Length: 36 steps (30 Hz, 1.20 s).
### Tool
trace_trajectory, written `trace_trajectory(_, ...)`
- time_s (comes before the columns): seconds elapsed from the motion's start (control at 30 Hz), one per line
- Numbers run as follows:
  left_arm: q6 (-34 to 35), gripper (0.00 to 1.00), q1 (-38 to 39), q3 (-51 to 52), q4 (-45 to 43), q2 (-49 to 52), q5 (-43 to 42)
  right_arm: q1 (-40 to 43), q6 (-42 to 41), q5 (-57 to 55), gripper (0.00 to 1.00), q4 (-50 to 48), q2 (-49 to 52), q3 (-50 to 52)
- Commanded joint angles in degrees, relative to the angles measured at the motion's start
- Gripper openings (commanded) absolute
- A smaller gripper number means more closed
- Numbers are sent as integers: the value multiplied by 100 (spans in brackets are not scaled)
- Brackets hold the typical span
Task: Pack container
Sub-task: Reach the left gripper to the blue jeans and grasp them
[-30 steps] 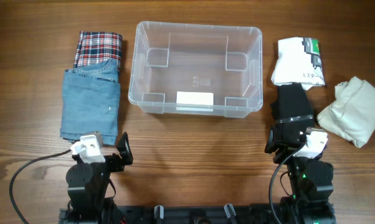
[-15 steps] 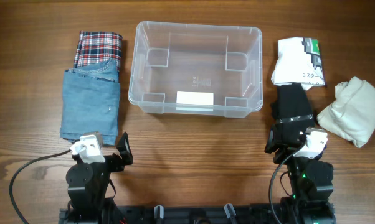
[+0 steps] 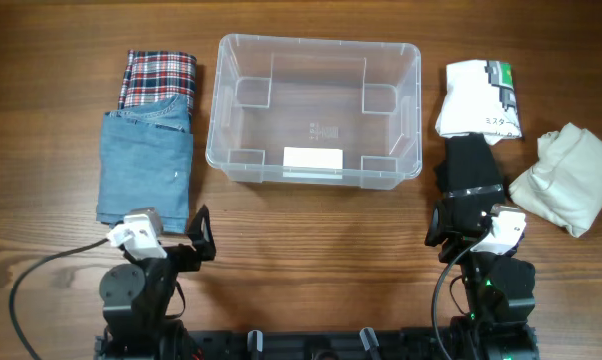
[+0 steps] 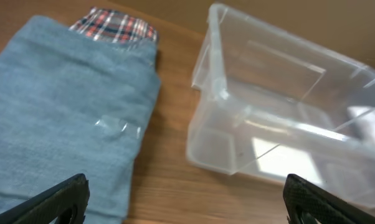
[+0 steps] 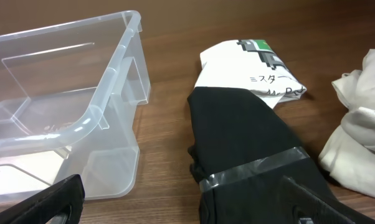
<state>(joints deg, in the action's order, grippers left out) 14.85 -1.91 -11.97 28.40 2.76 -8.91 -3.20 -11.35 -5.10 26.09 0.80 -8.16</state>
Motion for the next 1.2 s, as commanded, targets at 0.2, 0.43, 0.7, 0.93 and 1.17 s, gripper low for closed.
trace_trajectory(0.2,168,100,24,-3259,544,4201,-170,28,-66,50,100,-11,11,-11)
trace_trajectory(0.43,-284,100,-831,-4957,551,6470,-389,28,-68,50,100,-11,11,-11)
trace_trajectory(0.7,-1475,100,-2120,-5169,278,8826,-824,28,-66,50,100,-11,11,-11)
trace_trajectory(0.93,-1943,96,-2544,-5169,-385,9925,-1062,28,-66,50,100,-11,11,-11)
trace_trajectory(1.17,-1958,91,-3270,-5169,-531,10076,-1329,28,-66,50,100,-11,11,-11)
